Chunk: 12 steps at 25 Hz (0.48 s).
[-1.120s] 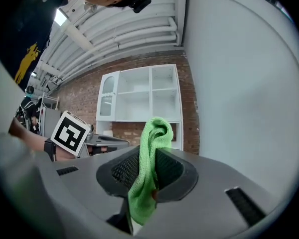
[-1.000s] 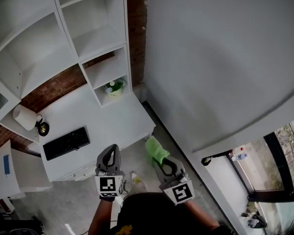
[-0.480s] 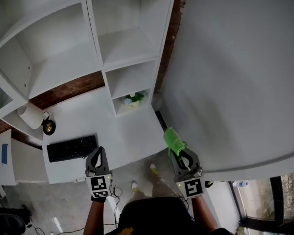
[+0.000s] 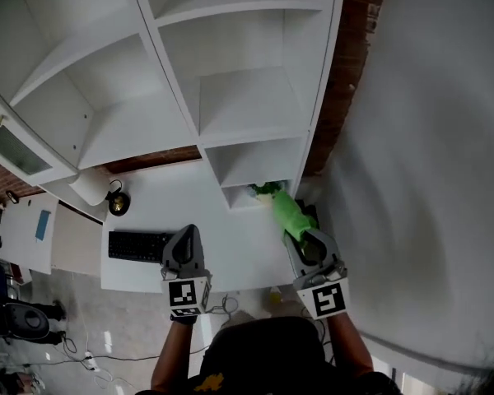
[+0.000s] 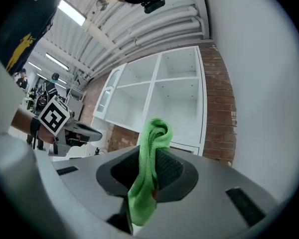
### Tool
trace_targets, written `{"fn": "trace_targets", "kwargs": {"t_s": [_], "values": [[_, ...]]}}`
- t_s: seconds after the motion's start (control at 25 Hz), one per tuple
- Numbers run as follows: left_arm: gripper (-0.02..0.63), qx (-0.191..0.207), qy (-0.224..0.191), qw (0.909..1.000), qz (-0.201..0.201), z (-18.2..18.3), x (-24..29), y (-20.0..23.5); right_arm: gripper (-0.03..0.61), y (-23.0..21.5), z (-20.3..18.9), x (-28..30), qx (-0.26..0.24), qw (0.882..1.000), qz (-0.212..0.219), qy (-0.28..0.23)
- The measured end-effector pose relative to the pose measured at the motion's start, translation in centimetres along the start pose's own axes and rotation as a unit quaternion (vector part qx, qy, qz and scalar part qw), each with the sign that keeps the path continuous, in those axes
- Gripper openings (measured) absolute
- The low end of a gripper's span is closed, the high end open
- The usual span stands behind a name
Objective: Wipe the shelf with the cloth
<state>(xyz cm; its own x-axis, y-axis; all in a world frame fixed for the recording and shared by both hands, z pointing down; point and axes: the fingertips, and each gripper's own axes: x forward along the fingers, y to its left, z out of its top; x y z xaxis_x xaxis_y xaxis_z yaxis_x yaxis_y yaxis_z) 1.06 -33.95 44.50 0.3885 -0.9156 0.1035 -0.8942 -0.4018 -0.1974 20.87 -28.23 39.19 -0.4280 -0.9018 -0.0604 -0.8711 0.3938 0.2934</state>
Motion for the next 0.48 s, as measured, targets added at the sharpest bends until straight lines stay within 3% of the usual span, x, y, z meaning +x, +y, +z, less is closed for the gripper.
{"fn": "trace_targets", "kwargs": {"t_s": [0.12, 0.24, 0.36, 0.48], "values": [[0.017, 0.011, -0.006, 0.9999, 0.004, 2.1, 1.8, -0.9, 0.074, -2.2, 0.7, 3.1, 0.014, 0.999, 0.031, -0.019], [0.017, -0.001, -0.006, 0.9998, 0.016, 2.9, 3.9, -1.4, 0.074, -4.4, 2.6, 7.4, -0.054, 0.997, 0.046, -0.019], [0.017, 0.009, -0.019, 0.9997, 0.009, 4.9, 5.7, -2.0, 0.074, -6.3, 7.3, 11.8, -0.099, 0.992, 0.041, -0.065], [0.017, -0.008, -0.040, 0.9991, -0.014, 7.3, 7.8, -2.0, 0.074, -7.8, 12.7, 16.3, -0.157, 0.982, 0.029, -0.104]]}}
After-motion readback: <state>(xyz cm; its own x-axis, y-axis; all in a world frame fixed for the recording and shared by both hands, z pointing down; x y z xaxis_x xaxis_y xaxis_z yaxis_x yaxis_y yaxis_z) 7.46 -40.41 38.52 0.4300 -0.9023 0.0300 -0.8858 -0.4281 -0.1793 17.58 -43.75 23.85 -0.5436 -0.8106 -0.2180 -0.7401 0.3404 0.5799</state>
